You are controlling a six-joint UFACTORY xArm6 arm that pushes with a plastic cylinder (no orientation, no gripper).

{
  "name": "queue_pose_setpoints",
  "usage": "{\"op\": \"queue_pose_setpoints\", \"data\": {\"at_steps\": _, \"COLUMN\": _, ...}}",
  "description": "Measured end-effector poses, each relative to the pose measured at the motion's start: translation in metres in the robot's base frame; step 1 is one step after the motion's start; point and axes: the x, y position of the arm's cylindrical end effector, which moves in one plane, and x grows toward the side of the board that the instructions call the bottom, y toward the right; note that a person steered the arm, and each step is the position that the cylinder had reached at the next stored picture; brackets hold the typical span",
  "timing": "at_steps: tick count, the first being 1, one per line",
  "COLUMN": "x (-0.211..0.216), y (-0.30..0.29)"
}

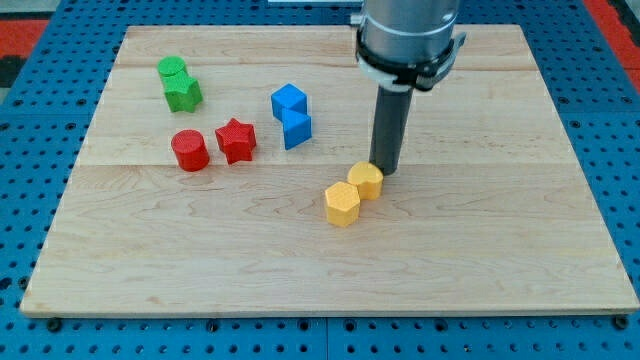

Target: Push red star near green star and close to red circle

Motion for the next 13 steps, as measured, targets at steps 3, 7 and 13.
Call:
{"op": "queue_pose_setpoints", "data": {"at_steps": 3, "x": 0.002, "y": -0.16}}
{"op": "queue_pose_setpoints", "data": {"at_steps": 7, "x": -0.027, "y": -0.163}}
{"op": "queue_pose_setpoints", "data": {"at_steps": 13, "x": -0.104, "y": -0.133}}
